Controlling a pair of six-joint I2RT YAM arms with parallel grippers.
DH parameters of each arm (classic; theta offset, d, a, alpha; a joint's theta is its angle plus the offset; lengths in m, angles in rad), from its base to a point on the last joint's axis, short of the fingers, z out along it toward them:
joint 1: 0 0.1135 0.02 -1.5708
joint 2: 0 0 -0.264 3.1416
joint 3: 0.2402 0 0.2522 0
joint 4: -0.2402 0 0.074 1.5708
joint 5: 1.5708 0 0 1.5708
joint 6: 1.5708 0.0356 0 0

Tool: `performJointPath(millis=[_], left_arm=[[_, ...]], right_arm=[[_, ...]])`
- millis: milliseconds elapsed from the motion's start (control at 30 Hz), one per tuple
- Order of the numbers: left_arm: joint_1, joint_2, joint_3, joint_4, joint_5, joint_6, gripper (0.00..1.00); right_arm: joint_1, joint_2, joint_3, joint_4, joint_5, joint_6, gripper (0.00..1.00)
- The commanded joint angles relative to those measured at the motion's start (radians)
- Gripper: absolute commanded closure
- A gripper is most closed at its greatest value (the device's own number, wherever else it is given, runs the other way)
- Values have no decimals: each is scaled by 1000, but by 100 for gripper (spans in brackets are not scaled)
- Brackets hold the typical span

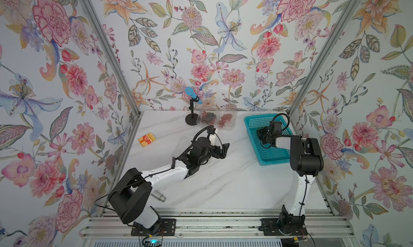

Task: Pack grapes into containers
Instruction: Pick up the grape from the basket.

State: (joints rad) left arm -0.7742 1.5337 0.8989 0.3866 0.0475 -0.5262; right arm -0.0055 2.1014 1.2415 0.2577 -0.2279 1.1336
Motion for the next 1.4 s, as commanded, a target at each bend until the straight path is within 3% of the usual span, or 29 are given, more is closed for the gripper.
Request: performJointPath(millis=[0, 533, 833, 1133, 1367], left_arm=[[6, 9, -5, 23, 5, 20, 0], [13, -27, 25, -32, -21, 35, 0], [98, -35, 32, -67, 10, 33, 0], [173, -85, 8, -53, 32, -15, 0], [254, -194, -68, -65, 40, -76, 0]], right_arm=[[-13, -68, -32, -10, 17, -19, 98], [-10, -316, -140, -160, -3, -185, 100], [10, -480, -142, -334, -29, -326, 100], [19, -558, -9, -515, -66, -453, 100], [99, -538, 172, -612, -78, -515, 100]])
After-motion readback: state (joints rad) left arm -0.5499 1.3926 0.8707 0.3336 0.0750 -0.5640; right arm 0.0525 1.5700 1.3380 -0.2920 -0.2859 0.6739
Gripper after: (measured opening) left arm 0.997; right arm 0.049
